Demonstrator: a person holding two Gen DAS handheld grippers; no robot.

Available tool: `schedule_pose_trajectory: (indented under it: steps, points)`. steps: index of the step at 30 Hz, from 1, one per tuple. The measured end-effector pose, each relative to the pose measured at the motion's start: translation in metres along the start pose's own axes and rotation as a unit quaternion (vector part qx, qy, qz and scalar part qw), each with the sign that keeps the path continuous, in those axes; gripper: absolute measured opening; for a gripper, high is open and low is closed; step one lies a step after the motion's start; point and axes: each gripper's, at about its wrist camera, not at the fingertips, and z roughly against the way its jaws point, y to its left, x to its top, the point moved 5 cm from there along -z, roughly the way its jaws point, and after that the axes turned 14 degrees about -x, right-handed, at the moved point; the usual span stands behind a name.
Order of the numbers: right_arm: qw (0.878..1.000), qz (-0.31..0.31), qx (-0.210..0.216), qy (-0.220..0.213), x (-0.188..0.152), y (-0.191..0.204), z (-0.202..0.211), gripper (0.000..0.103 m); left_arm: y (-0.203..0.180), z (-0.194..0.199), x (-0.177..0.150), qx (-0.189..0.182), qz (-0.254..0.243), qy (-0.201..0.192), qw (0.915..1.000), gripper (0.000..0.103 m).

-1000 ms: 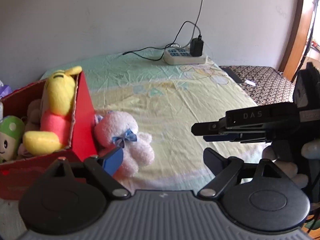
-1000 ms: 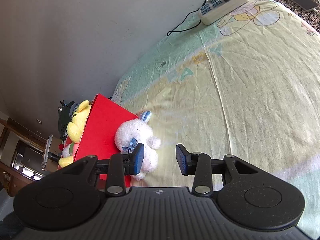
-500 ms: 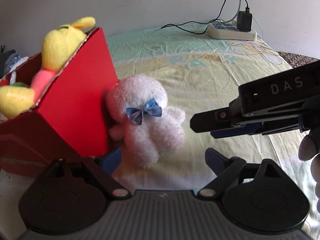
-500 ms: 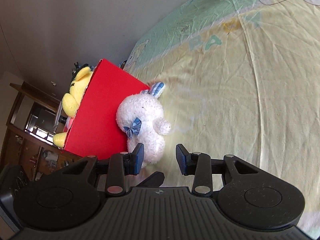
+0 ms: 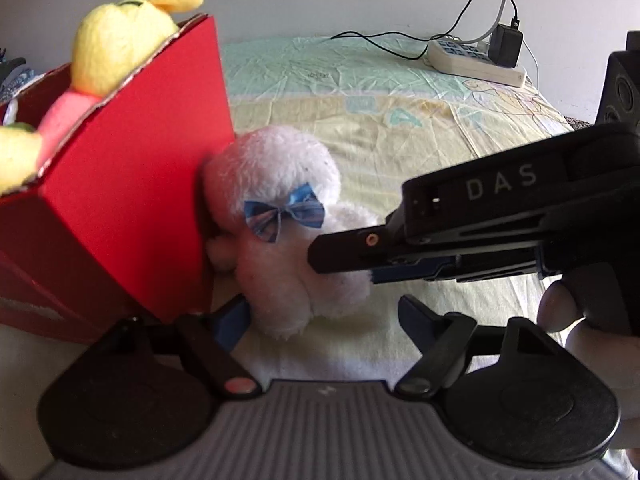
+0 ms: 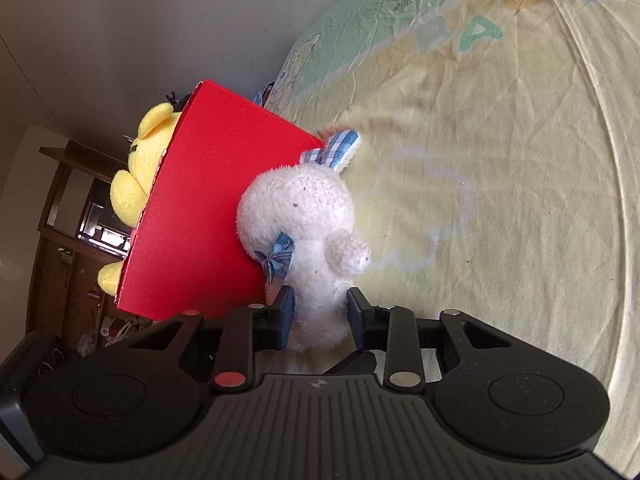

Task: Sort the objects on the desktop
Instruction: 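Squeeze the white bunny between both grippers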

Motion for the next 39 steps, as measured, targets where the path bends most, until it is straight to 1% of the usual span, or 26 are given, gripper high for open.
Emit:
schedule_pose_trajectory:
  steps: [4,7,9,13,19,23,25,28,30,31,33,34,35,37,39]
  points:
    - [1.0,0.011,-0.002,-0.005,-0.004,0.003,0.006,0.027,0.0,0.002,0.0,-0.013,-0.001,0.003,0.9999,0.08]
    - [1.0,0.019,-0.007,-0.011,-0.01,0.005,0.015,0.026,-0.005,0.004,0.001,-0.026,-0.012,0.004,0.9996,0.08]
    - [0.999,0.025,-0.017,-0.018,-0.016,0.005,0.023,0.026,-0.009,0.007,-0.001,-0.039,-0.018,0.006,0.9991,0.08]
    - [0.999,0.012,-0.03,-0.019,-0.034,-0.001,0.036,0.026,-0.018,0.011,-0.011,-0.073,-0.032,0.022,0.9966,0.08]
    - [0.999,-0.022,-0.046,-0.013,-0.064,-0.006,0.053,0.026,-0.036,0.028,-0.032,-0.113,-0.079,0.039,0.9897,0.08]
    - [0.998,-0.047,-0.05,-0.006,-0.079,-0.004,0.059,0.026,-0.038,0.04,-0.042,-0.141,-0.103,0.049,0.9834,0.08]
    - [0.997,-0.051,-0.051,-0.002,-0.085,-0.002,0.062,0.026,-0.037,0.045,-0.046,-0.152,-0.11,0.055,0.9807,0.08]
    - [0.997,-0.056,-0.056,0.003,-0.09,0.0,0.062,0.031,-0.035,0.047,-0.049,-0.16,-0.115,0.062,0.9784,0.079]
    - [0.996,-0.06,-0.065,0.004,-0.089,-0.001,0.062,0.031,-0.034,0.051,-0.047,-0.163,-0.121,0.063,0.9772,0.078]
    - [0.996,-0.059,-0.067,0.0,-0.087,-0.001,0.064,0.032,-0.034,0.056,-0.045,-0.167,-0.123,0.058,0.9766,0.078]
    - [0.996,-0.051,-0.07,-0.013,-0.085,-0.001,0.074,0.034,-0.034,0.066,-0.039,-0.174,-0.127,0.044,0.9755,0.082]
    - [0.996,-0.048,-0.073,-0.018,-0.083,-0.002,0.078,0.04,-0.035,0.072,-0.035,-0.18,-0.128,0.034,0.9748,0.087]
    - [0.996,-0.046,-0.075,-0.025,-0.081,-0.003,0.083,0.048,-0.036,0.076,-0.031,-0.184,-0.127,0.025,0.9743,0.092]
    - [0.995,-0.044,-0.08,-0.04,-0.076,-0.006,0.091,0.053,-0.038,0.078,-0.022,-0.189,-0.123,0.01,0.9741,0.093]
    - [0.994,-0.046,-0.079,-0.052,-0.07,-0.009,0.094,0.054,-0.04,0.069,-0.016,-0.186,-0.117,0.008,0.9755,0.093]
